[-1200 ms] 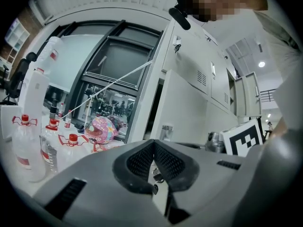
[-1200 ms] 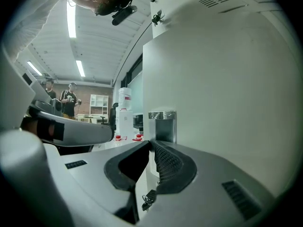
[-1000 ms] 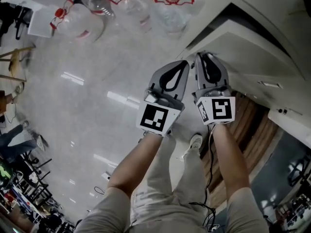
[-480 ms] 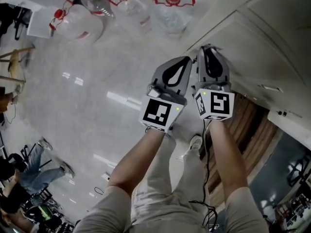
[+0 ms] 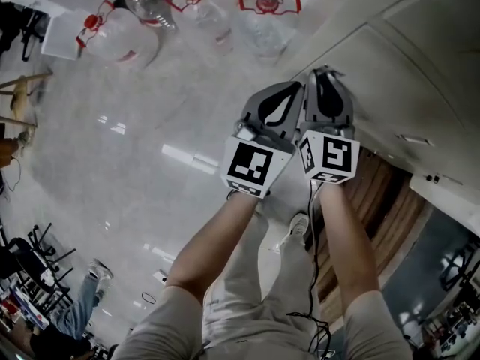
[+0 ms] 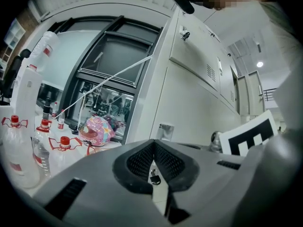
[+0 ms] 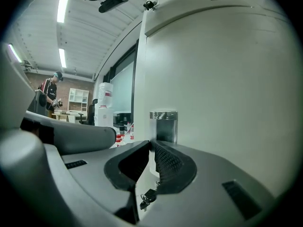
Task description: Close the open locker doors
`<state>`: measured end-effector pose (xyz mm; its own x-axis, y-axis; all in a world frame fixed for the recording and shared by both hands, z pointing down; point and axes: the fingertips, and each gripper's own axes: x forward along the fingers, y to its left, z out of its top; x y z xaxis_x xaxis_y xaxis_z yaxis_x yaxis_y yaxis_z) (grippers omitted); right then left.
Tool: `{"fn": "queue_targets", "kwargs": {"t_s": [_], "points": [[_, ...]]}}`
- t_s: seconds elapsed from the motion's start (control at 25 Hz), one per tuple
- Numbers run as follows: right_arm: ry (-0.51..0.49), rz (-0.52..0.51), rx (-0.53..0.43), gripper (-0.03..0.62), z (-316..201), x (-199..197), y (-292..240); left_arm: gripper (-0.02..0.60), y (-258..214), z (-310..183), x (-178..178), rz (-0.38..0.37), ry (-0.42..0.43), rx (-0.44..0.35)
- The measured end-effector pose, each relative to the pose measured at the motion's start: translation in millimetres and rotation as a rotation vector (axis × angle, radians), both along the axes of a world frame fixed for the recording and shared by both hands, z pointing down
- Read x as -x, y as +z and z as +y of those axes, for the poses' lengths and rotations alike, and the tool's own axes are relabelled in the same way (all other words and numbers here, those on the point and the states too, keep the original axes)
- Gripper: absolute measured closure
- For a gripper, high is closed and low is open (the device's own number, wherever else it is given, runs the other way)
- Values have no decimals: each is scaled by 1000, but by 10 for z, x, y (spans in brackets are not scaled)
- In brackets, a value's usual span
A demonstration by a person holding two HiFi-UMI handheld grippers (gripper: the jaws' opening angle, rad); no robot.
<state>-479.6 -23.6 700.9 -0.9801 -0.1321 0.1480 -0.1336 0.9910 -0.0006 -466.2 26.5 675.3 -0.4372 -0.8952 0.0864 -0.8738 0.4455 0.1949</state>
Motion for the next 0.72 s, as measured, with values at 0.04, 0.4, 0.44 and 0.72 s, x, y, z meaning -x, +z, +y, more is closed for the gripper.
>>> {"fn": "queue_targets", "kwargs": {"t_s": [0.04,0.4,0.44,0.72], "points": [[3,0,-3,543,-7,8,0,580,6,-13,10,-3,2,2],[14,9,-3,542,-21,17,14,580,23,14,37,-14,-8,12],[15,13,-4,540,-23,14,15,580,18,22,34,-14,-10,12],[-29,28,16,494,64,4,19,580,-51,92,11,-29,-14,6]]}}
